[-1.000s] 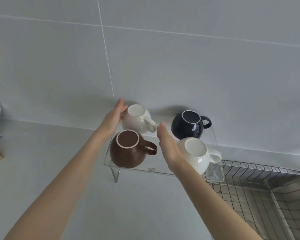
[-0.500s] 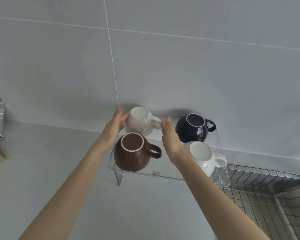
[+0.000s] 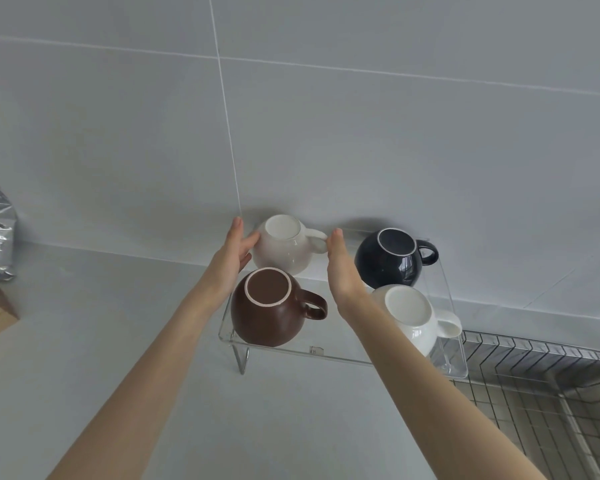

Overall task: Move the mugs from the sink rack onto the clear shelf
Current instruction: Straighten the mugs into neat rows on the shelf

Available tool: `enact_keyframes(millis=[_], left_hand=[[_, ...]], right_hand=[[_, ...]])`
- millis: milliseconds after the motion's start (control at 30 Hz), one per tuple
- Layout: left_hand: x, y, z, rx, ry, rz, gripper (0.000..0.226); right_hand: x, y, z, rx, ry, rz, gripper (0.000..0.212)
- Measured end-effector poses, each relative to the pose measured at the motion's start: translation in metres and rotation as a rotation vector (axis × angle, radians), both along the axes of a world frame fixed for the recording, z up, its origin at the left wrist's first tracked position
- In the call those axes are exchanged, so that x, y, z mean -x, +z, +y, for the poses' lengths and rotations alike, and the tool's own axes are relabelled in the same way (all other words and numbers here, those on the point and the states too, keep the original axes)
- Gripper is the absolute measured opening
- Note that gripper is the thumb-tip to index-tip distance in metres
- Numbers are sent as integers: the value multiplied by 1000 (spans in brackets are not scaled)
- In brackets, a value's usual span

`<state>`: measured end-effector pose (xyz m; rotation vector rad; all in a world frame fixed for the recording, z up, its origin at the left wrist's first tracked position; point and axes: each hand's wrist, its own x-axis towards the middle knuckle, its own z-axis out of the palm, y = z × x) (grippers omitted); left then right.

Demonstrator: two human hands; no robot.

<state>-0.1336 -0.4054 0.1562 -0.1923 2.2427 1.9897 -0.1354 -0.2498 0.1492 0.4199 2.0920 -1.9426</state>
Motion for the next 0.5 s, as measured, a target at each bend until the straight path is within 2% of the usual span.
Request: enact_keyframes(millis=[333,500], left_hand=[[-7,4,-2,25,8,-17,66],[-46,1,-19,33,97,-2,77]], right_hand=[[-11,18,2,-75,30,43,55],[-54,12,22,-30,62,62,58]])
